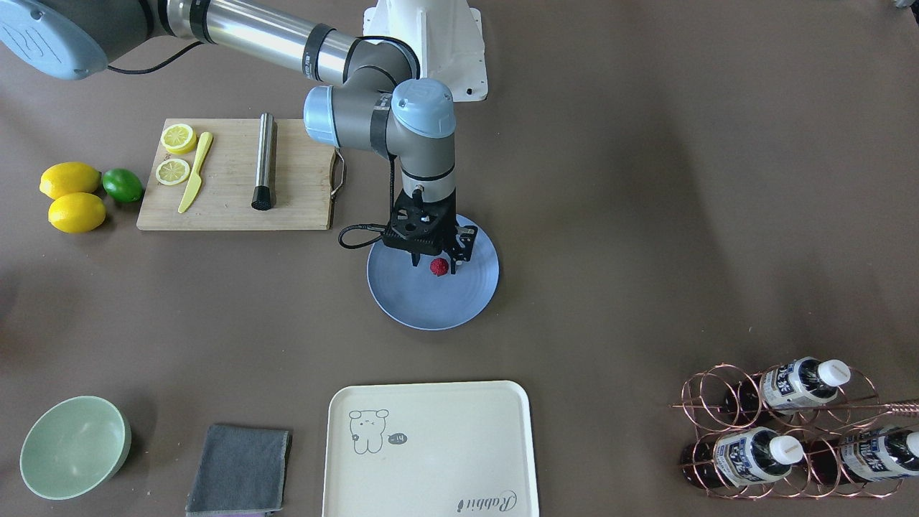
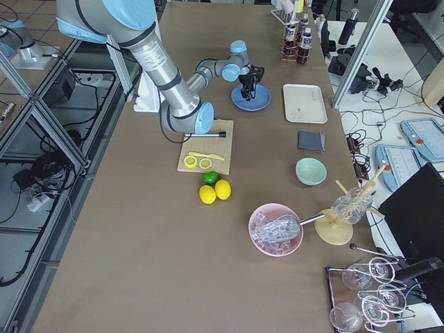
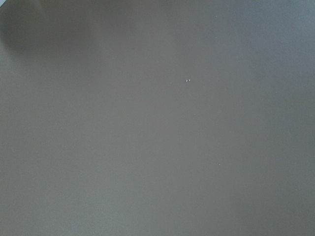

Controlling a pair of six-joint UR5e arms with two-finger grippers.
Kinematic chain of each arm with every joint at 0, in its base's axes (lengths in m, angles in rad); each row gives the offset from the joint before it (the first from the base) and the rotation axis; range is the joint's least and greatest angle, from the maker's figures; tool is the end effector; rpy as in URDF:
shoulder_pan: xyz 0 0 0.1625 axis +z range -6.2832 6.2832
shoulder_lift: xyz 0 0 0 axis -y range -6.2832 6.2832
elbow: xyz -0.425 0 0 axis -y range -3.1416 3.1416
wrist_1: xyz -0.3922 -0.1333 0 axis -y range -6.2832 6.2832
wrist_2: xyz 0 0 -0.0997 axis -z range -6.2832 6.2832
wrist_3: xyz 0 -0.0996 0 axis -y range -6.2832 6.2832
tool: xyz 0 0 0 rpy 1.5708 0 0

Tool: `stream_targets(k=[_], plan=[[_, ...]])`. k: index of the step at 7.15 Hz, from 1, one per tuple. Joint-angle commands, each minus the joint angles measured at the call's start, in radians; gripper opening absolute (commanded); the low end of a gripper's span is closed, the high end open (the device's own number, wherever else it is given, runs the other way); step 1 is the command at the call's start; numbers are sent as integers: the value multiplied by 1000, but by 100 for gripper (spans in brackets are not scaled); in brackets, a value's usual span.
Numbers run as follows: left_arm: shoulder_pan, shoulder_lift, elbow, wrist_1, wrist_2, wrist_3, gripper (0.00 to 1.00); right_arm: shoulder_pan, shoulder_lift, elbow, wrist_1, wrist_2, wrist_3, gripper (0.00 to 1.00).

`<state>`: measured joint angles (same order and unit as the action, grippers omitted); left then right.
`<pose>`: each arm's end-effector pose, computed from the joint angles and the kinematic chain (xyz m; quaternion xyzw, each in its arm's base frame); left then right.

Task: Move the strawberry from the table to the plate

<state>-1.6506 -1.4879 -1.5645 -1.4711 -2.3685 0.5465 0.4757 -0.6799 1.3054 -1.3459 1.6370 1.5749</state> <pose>-0.0969 -0.4340 0.7080 0.0364 0.3946 0.1765 0.9010 -0.6433 -0.4739 0.1907 0.0670 -0.4079 0.2031 0.8876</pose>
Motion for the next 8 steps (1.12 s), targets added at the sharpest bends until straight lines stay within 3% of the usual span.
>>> stream_targets(k=[1,3,6,8], plan=[[0,1,3,0,0,1,99,85,-3,15,-21,112,-41,100],[0,0,3,-1,0,3,99,203,-70,131,-134,229,-204,100],[0,-2,3,0,0,-5,99,413,-457,416,-159,364,-632,100],[2,-11,-2,5,2,-6,99,547,-651,513,-153,438,-848,100]])
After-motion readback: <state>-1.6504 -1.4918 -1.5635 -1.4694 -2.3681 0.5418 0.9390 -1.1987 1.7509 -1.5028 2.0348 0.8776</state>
